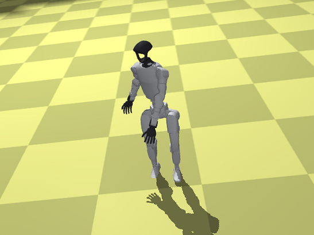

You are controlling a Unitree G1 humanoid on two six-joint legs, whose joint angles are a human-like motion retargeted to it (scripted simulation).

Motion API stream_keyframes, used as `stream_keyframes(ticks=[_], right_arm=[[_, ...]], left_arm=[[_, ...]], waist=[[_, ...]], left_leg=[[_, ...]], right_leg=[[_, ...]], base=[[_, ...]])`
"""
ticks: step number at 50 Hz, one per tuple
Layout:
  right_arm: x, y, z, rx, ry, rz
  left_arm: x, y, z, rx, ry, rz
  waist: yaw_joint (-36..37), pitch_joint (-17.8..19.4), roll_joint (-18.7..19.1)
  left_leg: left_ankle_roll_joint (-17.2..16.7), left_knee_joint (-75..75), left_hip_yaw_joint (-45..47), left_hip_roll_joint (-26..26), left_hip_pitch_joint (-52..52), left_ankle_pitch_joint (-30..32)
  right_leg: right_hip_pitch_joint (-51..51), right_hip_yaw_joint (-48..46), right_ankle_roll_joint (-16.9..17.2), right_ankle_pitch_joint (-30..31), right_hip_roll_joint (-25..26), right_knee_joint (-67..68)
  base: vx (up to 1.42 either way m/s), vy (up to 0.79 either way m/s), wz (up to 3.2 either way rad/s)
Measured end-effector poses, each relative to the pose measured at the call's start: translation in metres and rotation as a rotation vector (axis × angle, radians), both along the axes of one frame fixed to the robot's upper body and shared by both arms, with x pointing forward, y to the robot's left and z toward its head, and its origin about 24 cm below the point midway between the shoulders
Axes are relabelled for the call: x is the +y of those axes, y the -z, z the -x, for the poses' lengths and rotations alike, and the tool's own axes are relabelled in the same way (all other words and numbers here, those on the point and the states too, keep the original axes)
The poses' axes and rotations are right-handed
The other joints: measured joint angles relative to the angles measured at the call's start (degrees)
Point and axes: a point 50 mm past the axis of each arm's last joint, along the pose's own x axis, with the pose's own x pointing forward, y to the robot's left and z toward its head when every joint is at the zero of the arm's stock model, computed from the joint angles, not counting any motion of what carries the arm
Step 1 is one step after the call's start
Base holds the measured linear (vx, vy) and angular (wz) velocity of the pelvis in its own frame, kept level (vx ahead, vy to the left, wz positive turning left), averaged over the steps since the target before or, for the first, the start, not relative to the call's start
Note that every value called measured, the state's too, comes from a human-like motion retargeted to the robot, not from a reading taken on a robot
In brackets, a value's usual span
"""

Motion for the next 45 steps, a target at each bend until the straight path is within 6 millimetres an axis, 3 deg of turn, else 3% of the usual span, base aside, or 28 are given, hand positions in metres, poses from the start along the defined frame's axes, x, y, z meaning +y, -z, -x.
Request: stream_keyframes(ticks=[3,5,10,11,13,16,18,20,22,25,28,31,34,37,40,42,45], right_arm=[[-0.003,-0.001,0.002,0.013,-0.010,0.004],[-0.004,-0.001,0.006,0.018,0.002,0.005],[-0.002,0.000,0.011,-0.001,0.056,-0.005],[0.000,0.001,0.013,-0.001,0.057,-0.012],[0.003,0.002,0.018,0.005,0.056,-0.021],[0.004,0.003,0.024,0.024,0.049,-0.022],[0.003,0.003,0.026,0.040,0.043,-0.014],[0.002,0.002,0.027,0.061,0.038,-0.008],[0.000,0.002,0.026,0.072,0.046,-0.001],[0.002,0.004,0.023,0.083,0.050,-0.002],[0.009,0.007,0.023,0.092,0.026,-0.024],[0.013,0.009,0.023,0.083,-0.004,-0.036],[0.014,0.008,0.019,0.064,-0.023,-0.038],[0.009,0.006,0.009,0.043,-0.026,-0.026],[0.005,0.004,0.005,0.029,-0.026,-0.010],[0.004,0.003,0.003,0.018,-0.012,-0.003],[0.004,0.003,0.001,-0.005,0.018,0.005]], left_arm=[[-0.002,-0.001,-0.001,-0.005,0.019,-0.009],[-0.003,0.000,-0.001,-0.001,0.027,-0.012],[-0.003,0.001,0.001,0.016,0.023,-0.014],[-0.002,0.002,0.003,0.025,0.022,-0.016],[-0.001,0.005,0.007,0.043,0.021,-0.018],[0.001,0.010,0.015,0.070,0.020,-0.011],[0.002,0.013,0.019,0.082,0.015,-0.006],[0.006,0.017,0.024,0.092,0.006,-0.007],[0.011,0.019,0.029,0.102,-0.012,-0.015],[0.020,0.022,0.035,0.123,-0.049,-0.022],[0.030,0.027,0.044,0.148,-0.082,-0.019],[0.039,0.033,0.058,0.173,-0.094,-0.018],[0.044,0.037,0.069,0.194,-0.095,-0.018],[0.046,0.037,0.070,0.188,-0.111,-0.011],[0.047,0.037,0.069,0.178,-0.134,-0.003],[0.047,0.037,0.069,0.176,-0.148,0.003],[0.047,0.036,0.067,0.169,-0.170,0.010]], waist=[[0.66,0.57,1.58],[0.07,0.69,2.05],[-3.65,3.48,4.28],[-4.32,3.63,4.61],[-5.63,3.53,5.15],[-7.40,2.54,5.51],[-8.49,1.72,5.08],[-8.91,0.89,4.12],[-7.94,0.71,3.84],[-5.66,0.93,2.92],[-3.69,0.48,0.83],[-1.95,-1.23,-0.73],[-0.42,-3.17,-1.49],[1.21,-3.28,-0.74],[1.81,-2.58,0.78],[0.92,-2.04,1.27],[-1.51,0.17,2.57]], left_leg=[[-2.35,-10.92,-3.45,0.99,2.06,7.30],[-3.21,-11.77,-5.59,0.94,3.04,8.21],[-4.74,-12.92,-8.44,3.20,8.12,6.69],[-5.13,-13.25,-8.85,3.60,8.83,6.63],[-6.02,-13.53,-9.44,4.06,9.83,6.25],[-6.95,-13.53,-9.72,3.43,10.94,5.19],[-6.65,-13.68,-9.80,1.82,12.05,4.22],[-5.47,-13.67,-9.62,-0.33,13.51,2.95],[-3.84,-12.15,-8.49,-1.31,14.21,1.89],[-0.68,-3.14,-6.18,-1.73,12.21,1.79],[1.59,13.53,-6.02,-1.87,5.23,3.17],[1.49,21.72,-6.21,-1.88,-0.91,2.05],[1.91,17.28,-3.95,-0.68,-3.26,0.24],[1.29,2.69,-2.75,0.76,-1.58,1.33],[-0.96,-8.69,-6.08,1.45,0.94,7.04],[-2.06,-9.45,-7.50,1.10,2.29,7.14],[-3.50,-10.45,-8.93,1.67,5.73,6.22]], right_leg=[[1.48,-0.41,-0.89,-1.66,1.66,0.47],[2.44,-1.24,-2.73,-2.48,1.99,1.10],[-1.33,-4.20,-15.31,-4.05,5.80,17.09],[-3.68,-4.80,-15.95,-5.60,6.57,21.58],[-7.76,-6.67,-15.53,-8.51,7.39,27.24],[-10.10,-10.11,-11.48,-9.73,7.31,22.12],[-9.77,-9.89,-8.05,-6.79,7.71,12.68],[-8.67,-6.24,-5.51,0.58,8.39,3.73],[-7.34,-2.39,-6.64,4.33,8.72,0.79],[-4.77,0.03,-8.37,1.48,7.44,1.26],[-2.21,1.36,-6.55,0.59,5.07,0.96],[-0.58,2.48,-3.55,0.86,2.89,-0.26],[-0.13,3.25,-0.50,1.12,1.02,-1.04],[0.35,3.88,1.38,0.41,0.81,-0.82],[1.67,3.90,0.70,-1.67,1.83,-0.08],[2.45,3.08,-1.64,-2.79,1.91,1.20],[2.11,0.68,-9.95,-4.16,3.58,7.91]], base=[[0.31,0.19,-0.06],[0.30,0.20,0.31],[0.32,0.18,0.53],[0.33,0.13,0.40],[0.35,0.11,0.30],[0.37,0.09,0.20],[0.39,0.06,0.12],[0.39,0.04,-0.11],[0.37,0.05,-0.45],[0.36,0.06,-0.55],[0.35,0.09,-0.40],[0.35,0.11,-0.26],[0.35,0.14,-0.17],[0.35,0.21,-0.29],[0.34,0.25,-0.14],[0.31,0.27,0.25],[0.32,0.25,0.52]])
